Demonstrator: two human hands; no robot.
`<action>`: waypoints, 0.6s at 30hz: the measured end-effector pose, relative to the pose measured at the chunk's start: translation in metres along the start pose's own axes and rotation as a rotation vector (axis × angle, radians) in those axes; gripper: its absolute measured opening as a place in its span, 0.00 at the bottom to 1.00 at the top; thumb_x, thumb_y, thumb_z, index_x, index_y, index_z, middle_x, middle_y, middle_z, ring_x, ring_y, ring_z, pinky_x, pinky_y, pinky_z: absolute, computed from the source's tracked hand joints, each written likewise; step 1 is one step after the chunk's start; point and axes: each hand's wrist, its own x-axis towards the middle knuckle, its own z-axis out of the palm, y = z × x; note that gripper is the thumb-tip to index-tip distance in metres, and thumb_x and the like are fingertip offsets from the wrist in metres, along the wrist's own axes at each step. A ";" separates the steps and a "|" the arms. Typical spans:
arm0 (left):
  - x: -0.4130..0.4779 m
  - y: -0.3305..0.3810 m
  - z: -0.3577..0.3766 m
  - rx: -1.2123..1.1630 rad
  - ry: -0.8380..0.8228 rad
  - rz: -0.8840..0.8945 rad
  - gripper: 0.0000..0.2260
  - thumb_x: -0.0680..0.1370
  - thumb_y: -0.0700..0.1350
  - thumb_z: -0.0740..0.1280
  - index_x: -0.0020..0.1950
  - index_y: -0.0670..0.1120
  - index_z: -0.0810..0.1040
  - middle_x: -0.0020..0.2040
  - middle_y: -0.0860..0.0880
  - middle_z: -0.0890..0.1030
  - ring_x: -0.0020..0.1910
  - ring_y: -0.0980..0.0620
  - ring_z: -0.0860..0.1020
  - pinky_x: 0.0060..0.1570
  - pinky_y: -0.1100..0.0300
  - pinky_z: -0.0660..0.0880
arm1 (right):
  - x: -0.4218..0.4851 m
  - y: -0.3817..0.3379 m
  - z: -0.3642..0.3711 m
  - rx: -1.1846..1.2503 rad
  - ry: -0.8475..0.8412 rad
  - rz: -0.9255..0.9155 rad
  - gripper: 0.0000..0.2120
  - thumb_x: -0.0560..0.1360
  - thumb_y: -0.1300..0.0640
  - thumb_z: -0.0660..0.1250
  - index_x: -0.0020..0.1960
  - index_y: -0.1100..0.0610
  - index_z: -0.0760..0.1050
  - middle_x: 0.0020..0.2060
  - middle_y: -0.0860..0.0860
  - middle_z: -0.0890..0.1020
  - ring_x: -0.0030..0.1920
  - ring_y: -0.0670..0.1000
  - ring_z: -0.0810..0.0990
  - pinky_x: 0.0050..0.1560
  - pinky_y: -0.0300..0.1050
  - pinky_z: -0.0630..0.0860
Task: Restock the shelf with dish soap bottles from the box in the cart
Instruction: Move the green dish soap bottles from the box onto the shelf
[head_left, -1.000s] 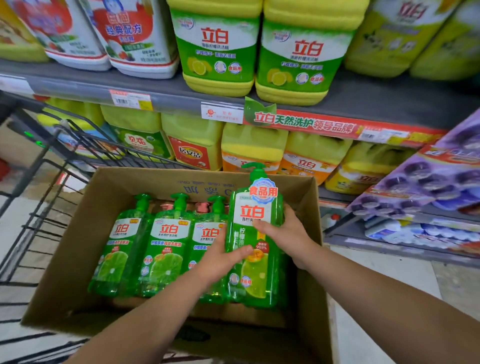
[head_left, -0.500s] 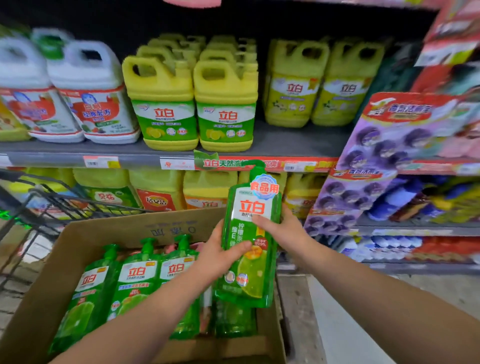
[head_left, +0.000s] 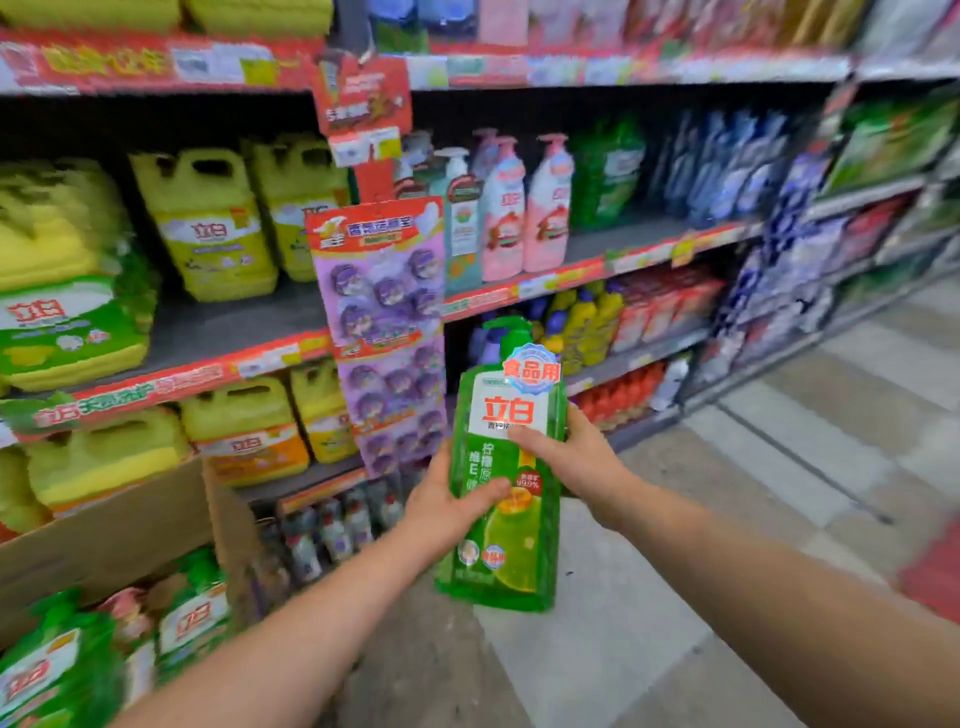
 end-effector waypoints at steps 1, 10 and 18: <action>0.002 0.006 0.026 -0.014 -0.032 0.016 0.29 0.68 0.48 0.75 0.66 0.49 0.68 0.52 0.51 0.82 0.50 0.53 0.81 0.55 0.54 0.76 | -0.006 0.000 -0.026 -0.004 0.034 -0.008 0.24 0.69 0.58 0.75 0.62 0.56 0.72 0.54 0.52 0.83 0.49 0.48 0.83 0.51 0.43 0.81; 0.033 0.053 0.186 -0.039 -0.305 0.100 0.23 0.71 0.47 0.73 0.63 0.53 0.69 0.52 0.53 0.82 0.50 0.54 0.81 0.52 0.55 0.77 | -0.037 0.002 -0.194 0.031 0.308 0.035 0.28 0.68 0.56 0.76 0.65 0.55 0.70 0.56 0.53 0.82 0.54 0.53 0.82 0.58 0.55 0.78; 0.115 0.066 0.259 -0.047 -0.416 0.120 0.23 0.67 0.51 0.76 0.58 0.57 0.72 0.47 0.57 0.83 0.45 0.57 0.82 0.42 0.63 0.78 | 0.011 0.001 -0.267 0.091 0.409 0.022 0.26 0.69 0.57 0.75 0.64 0.54 0.70 0.56 0.53 0.82 0.54 0.55 0.82 0.55 0.54 0.79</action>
